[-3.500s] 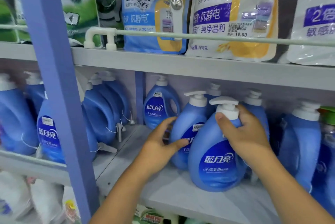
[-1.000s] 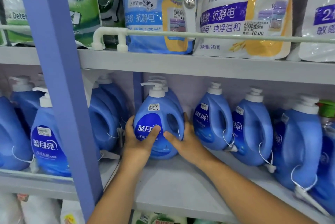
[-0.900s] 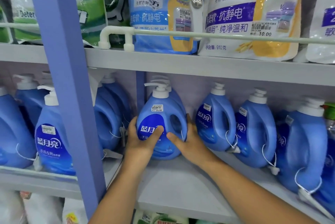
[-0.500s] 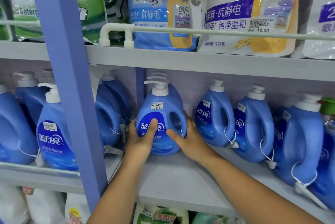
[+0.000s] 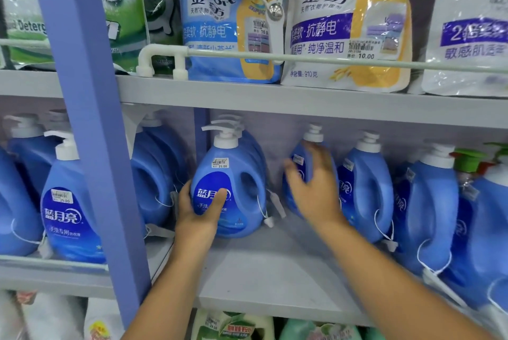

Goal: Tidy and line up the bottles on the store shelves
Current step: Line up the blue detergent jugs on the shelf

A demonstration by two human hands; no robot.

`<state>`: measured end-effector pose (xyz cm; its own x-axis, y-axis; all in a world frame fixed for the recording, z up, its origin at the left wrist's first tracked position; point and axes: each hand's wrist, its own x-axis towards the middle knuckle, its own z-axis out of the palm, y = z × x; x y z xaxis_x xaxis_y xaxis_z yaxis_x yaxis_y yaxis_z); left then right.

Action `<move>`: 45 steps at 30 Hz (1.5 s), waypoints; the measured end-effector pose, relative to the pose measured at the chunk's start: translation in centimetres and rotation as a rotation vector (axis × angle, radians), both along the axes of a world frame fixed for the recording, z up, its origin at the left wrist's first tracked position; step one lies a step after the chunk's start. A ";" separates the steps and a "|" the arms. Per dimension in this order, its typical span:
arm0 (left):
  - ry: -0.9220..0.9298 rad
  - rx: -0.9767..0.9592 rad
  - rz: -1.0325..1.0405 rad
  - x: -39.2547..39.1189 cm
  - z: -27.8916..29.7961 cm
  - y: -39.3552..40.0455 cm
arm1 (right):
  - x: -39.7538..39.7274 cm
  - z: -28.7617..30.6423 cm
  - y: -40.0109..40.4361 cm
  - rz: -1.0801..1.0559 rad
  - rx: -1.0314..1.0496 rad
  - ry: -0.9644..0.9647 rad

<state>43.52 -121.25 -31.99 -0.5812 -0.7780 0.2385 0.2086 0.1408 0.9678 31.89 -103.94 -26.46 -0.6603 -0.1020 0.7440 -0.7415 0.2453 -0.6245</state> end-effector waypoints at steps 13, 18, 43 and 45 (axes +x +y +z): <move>0.028 -0.122 0.023 -0.6 -0.5 0.0 | -10.4 4.8 0.8 0.152 0.256 -0.477; 0.050 -0.126 0.011 -0.7 -0.6 -0.1 | -13.2 5.5 0.0 0.233 0.433 -0.462; -0.050 -0.221 0.000 -1.2 -2.2 -1.0 | -4.6 2.9 9.6 -0.375 0.160 -0.008; -0.049 -0.233 0.015 -1.2 -2.1 -0.8 | -5.3 2.4 10.2 -0.350 0.189 -0.291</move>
